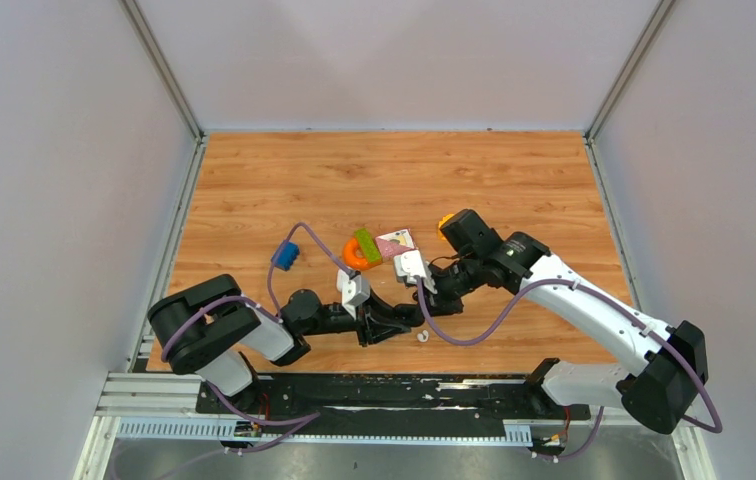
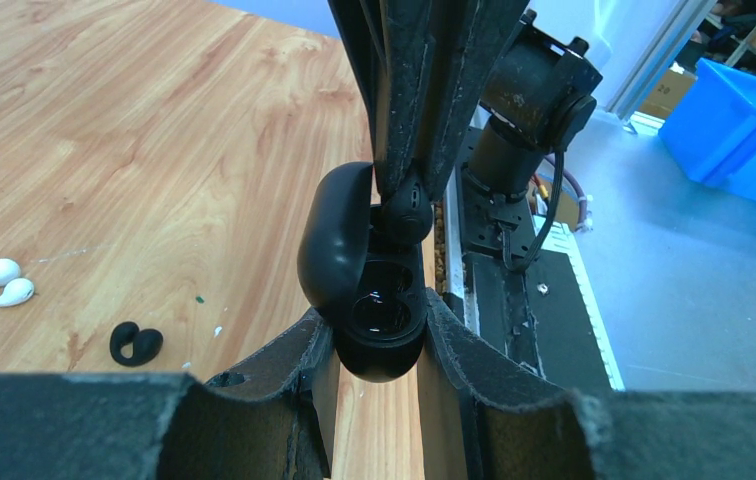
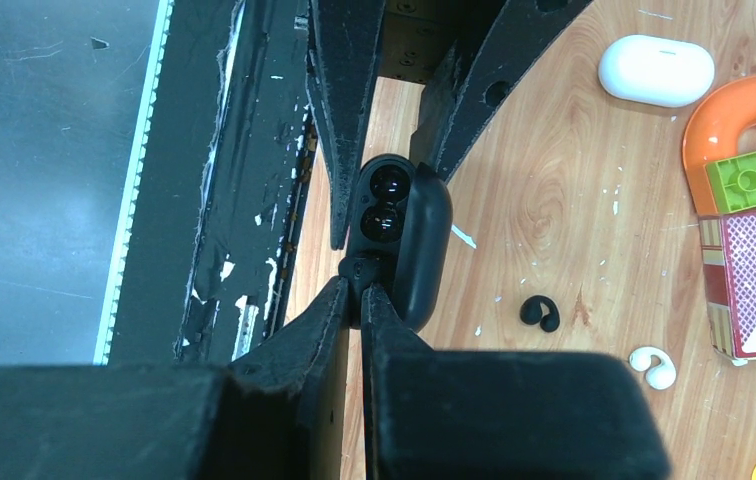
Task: Insert the wireless bluetooth earbuds into the charging case
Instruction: Insert the right earbud into the right side groove of the charging case.
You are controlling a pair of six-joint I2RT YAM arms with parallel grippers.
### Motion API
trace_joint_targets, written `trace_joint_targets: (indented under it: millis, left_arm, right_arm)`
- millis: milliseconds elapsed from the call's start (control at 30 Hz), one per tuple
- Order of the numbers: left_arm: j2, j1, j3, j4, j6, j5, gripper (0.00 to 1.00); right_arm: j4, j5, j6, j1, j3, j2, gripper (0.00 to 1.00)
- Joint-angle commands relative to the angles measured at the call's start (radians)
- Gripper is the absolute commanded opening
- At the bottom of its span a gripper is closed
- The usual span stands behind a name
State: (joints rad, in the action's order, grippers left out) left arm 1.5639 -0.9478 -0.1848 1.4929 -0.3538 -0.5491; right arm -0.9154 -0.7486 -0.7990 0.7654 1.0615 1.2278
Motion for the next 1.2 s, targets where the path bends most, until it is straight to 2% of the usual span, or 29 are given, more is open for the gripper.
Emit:
trace_joint_targets:
  millis: [0, 433, 1167]
  left_arm:
    - [0.007, -0.005, -0.024, 0.113, -0.011, -0.007, 0.00]
    - [0.005, -0.005, -0.022, 0.113, -0.007, 0.008, 0.00]
    - [-0.004, -0.005, -0.013, 0.113, 0.006, 0.031, 0.00]
  right_arm:
    - [0.057, 0.012, 0.036, 0.011, 0.030, -0.007, 0.00]
    - [0.072, 0.082, 0.023, 0.037, -0.007, -0.033, 0.00]
    - [0.038, 0.073, 0.005, 0.039, -0.019, -0.014, 0.00]
